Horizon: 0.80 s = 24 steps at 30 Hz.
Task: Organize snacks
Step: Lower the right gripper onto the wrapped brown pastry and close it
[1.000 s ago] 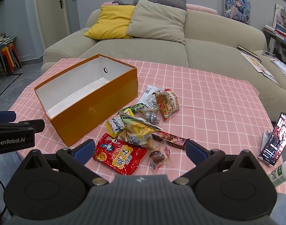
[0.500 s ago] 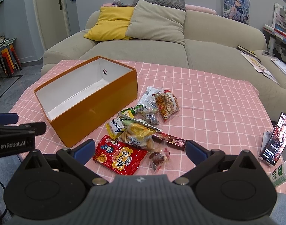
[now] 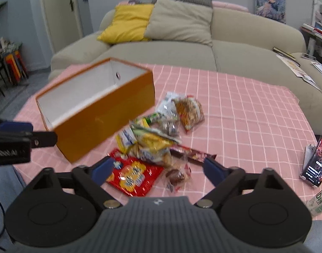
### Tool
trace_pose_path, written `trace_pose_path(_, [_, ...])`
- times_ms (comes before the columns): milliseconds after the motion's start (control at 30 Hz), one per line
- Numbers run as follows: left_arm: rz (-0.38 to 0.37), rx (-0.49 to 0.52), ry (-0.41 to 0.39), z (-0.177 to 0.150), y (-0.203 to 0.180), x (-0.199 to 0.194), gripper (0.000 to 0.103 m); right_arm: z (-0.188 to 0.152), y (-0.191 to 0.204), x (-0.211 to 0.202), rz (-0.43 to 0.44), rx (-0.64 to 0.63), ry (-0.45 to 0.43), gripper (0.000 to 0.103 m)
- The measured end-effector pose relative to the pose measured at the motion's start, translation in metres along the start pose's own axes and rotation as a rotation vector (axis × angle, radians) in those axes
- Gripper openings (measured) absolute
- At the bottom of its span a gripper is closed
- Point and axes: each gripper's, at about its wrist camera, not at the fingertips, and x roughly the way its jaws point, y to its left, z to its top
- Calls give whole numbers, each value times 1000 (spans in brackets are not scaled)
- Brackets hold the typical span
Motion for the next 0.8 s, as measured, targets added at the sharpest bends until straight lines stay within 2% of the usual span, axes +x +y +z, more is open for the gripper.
trace_pose_path(100, [-25, 32, 32, -3, -4, 14, 70, -7, -2, 15, -1, -26, 36, 76])
trace_pose_path(200, [-81, 33, 88, -6, -5, 33, 70, -12, -11, 33, -12, -17, 81, 74])
trace_pose_path(500, [-163, -10, 196, -14, -5, 78, 87, -16, -25, 74, -26, -36, 141, 68])
trace_pose_path(633, [-162, -4, 232, -18, -6, 100, 88, -16, -27, 90, -6, -57, 162, 62])
trace_pose_path(800, [-174, -59, 283, -23, 5, 124, 88, -15, -32, 107, 10, -49, 195, 57])
